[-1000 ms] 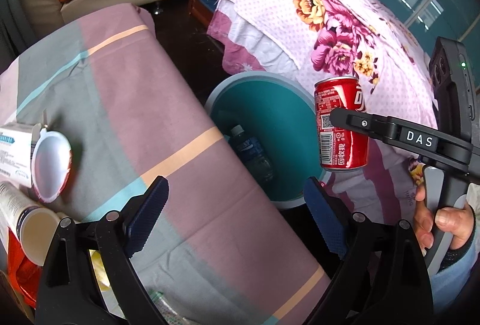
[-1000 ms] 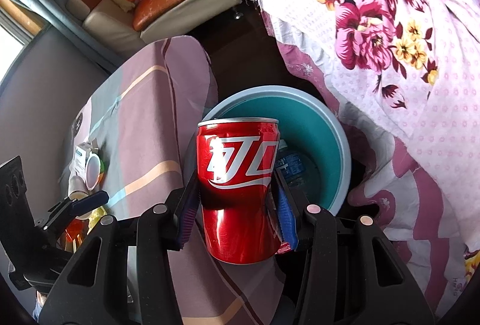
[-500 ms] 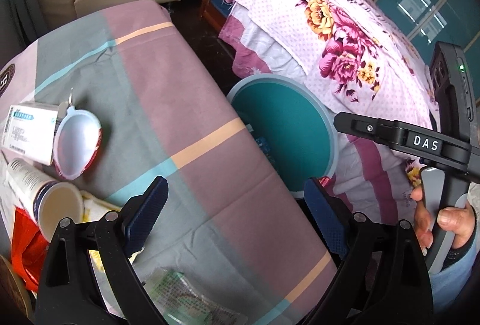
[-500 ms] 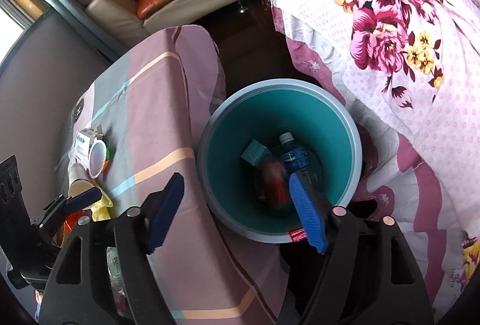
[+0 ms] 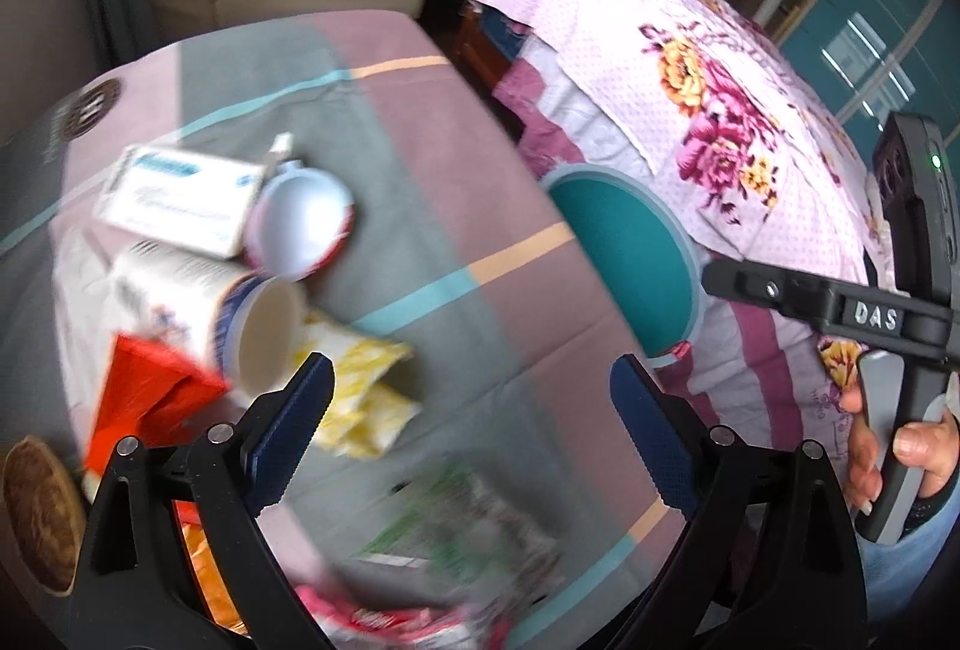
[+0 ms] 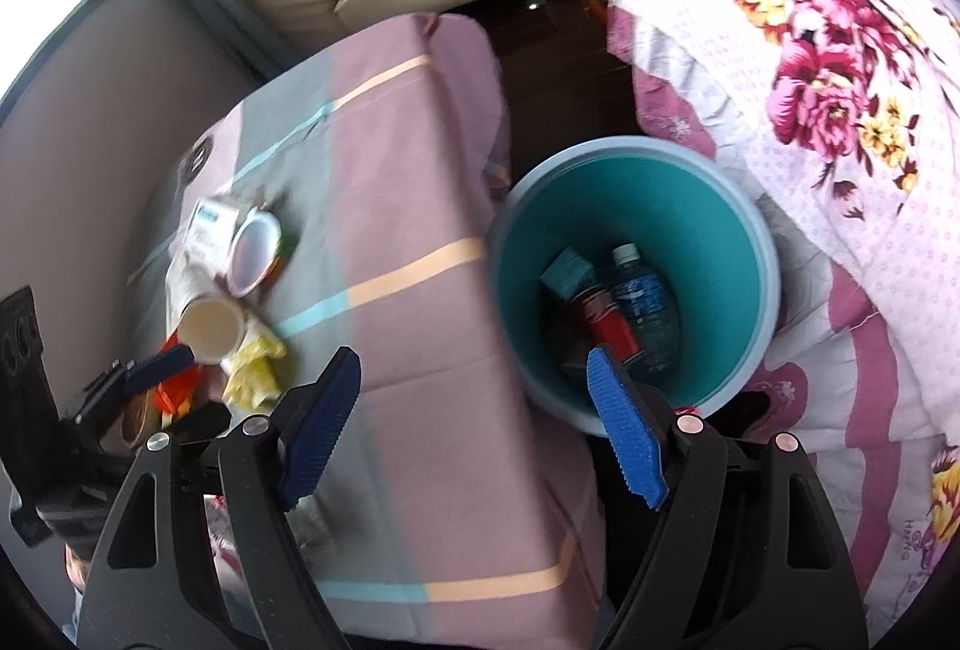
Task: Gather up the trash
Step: 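Move both open tools back toward the remaining wrappers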
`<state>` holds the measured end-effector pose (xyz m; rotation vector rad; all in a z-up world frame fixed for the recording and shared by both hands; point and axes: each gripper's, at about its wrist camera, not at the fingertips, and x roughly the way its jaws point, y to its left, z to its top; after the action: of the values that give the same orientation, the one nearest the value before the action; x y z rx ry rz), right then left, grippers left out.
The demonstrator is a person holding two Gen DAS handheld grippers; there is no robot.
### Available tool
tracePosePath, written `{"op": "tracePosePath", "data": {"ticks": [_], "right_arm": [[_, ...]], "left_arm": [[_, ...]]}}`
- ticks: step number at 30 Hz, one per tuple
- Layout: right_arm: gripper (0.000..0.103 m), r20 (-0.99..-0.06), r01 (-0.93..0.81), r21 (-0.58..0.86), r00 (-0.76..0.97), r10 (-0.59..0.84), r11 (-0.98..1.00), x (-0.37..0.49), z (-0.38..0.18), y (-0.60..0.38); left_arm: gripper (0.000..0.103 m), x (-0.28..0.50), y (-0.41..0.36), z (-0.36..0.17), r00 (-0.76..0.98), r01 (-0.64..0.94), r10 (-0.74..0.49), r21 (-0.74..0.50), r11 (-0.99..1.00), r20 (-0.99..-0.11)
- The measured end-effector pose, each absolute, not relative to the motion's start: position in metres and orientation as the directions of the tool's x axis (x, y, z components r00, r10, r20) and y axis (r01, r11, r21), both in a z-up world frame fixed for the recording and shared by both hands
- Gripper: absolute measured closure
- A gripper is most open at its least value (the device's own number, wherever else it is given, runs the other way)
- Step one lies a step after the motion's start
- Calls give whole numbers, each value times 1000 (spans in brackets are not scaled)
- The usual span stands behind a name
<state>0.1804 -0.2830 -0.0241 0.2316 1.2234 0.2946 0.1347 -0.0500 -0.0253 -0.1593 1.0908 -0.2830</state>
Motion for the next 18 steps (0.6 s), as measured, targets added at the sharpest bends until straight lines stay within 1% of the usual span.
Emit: {"op": "tracePosePath", "data": {"ticks": [3,9,13,18], "right_arm": [[26,-889,-128,328,293,352,936,170,-23,-268],[26,-903,-213,326,218,370,921,146,-29,-225],[26,-910,-262,332,163,381,906,131,-38,-197],[26,-910,-295,355,107,400,887,120,-49,-172]], "left_arm": [[10,123,-28,-23,444,114,-294,-272,955,-846],[10,94,8,-23,467,67,-276,-278,958,-840],[10,74,26,-24,475,51,-251,-258,965,-844],[10,61,52,-30,479,-4,-224,-257,966,-849]]}}
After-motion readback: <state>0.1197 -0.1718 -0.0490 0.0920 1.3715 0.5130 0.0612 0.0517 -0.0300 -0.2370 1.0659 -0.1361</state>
